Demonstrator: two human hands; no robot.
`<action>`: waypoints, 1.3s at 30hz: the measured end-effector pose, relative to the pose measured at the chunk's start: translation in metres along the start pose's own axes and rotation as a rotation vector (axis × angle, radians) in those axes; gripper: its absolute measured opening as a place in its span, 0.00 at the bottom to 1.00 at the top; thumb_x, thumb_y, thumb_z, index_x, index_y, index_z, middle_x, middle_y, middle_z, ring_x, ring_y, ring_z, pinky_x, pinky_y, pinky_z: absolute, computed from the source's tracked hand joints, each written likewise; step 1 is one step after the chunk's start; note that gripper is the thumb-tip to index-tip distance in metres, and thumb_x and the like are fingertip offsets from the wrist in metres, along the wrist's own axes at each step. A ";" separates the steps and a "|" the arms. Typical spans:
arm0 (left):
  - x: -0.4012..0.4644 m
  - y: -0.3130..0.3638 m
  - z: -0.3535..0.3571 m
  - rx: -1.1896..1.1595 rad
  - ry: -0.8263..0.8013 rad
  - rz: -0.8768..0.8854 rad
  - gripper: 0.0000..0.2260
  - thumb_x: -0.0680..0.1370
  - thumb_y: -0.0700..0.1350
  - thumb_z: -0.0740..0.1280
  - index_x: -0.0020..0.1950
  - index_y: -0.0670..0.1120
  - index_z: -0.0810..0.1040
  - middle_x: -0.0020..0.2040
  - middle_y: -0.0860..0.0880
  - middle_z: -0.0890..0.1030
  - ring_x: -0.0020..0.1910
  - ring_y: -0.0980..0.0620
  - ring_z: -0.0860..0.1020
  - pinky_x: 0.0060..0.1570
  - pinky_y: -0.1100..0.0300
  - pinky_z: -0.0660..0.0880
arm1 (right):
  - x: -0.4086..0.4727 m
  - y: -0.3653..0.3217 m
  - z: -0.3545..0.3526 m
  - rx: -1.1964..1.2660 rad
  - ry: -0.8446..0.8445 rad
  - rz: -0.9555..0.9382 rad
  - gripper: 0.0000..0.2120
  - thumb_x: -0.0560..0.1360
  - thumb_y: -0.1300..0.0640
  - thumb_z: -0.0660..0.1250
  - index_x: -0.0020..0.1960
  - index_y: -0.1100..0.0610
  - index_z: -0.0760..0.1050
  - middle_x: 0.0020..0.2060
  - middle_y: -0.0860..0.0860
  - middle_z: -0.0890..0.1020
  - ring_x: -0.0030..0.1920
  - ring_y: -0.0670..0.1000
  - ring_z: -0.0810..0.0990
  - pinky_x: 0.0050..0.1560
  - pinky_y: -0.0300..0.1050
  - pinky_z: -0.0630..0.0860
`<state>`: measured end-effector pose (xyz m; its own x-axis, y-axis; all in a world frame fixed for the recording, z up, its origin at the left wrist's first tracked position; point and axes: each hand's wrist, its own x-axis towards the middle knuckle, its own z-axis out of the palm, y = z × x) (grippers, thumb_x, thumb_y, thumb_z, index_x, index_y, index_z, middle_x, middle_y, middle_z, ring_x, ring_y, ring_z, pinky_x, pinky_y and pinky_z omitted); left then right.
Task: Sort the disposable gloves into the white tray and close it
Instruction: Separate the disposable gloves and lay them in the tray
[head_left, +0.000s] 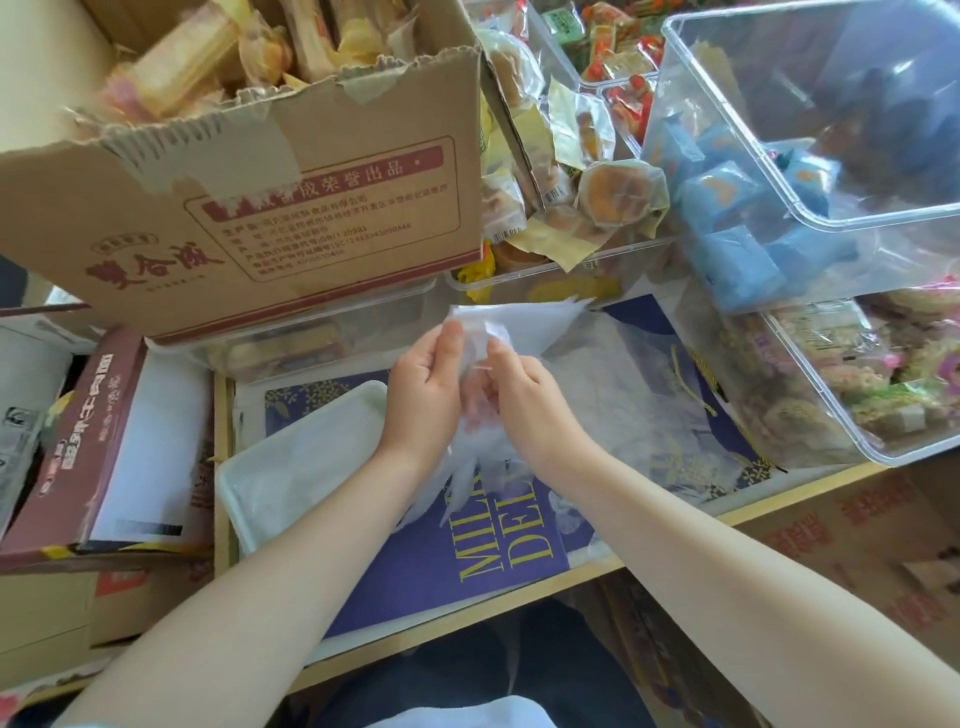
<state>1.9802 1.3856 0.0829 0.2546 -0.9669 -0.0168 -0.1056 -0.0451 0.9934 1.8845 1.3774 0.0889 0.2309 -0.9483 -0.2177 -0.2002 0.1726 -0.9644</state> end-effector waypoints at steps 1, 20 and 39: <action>-0.002 -0.001 -0.001 -0.048 -0.073 -0.008 0.19 0.81 0.55 0.57 0.40 0.41 0.74 0.30 0.49 0.71 0.30 0.56 0.67 0.32 0.62 0.66 | 0.000 -0.001 0.001 0.000 -0.001 -0.008 0.30 0.80 0.49 0.49 0.34 0.71 0.73 0.29 0.56 0.75 0.31 0.50 0.71 0.37 0.47 0.67; 0.000 0.012 -0.020 -0.317 -0.168 -0.338 0.21 0.77 0.33 0.57 0.30 0.47 0.83 0.29 0.50 0.81 0.29 0.56 0.79 0.31 0.67 0.74 | -0.007 0.020 -0.043 -0.482 0.215 -0.437 0.16 0.76 0.52 0.55 0.50 0.61 0.76 0.48 0.53 0.76 0.51 0.54 0.73 0.54 0.52 0.69; 0.013 -0.022 -0.046 0.166 -0.728 -0.446 0.20 0.64 0.36 0.60 0.54 0.44 0.78 0.44 0.49 0.82 0.43 0.53 0.78 0.44 0.61 0.72 | 0.014 0.033 -0.104 -0.064 0.007 0.204 0.06 0.75 0.59 0.68 0.39 0.58 0.77 0.31 0.50 0.78 0.28 0.43 0.76 0.33 0.37 0.74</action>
<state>2.0302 1.3856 0.0658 -0.3665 -0.7680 -0.5253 -0.2953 -0.4393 0.8484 1.7824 1.3426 0.0692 0.1731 -0.8973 -0.4061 -0.3019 0.3441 -0.8891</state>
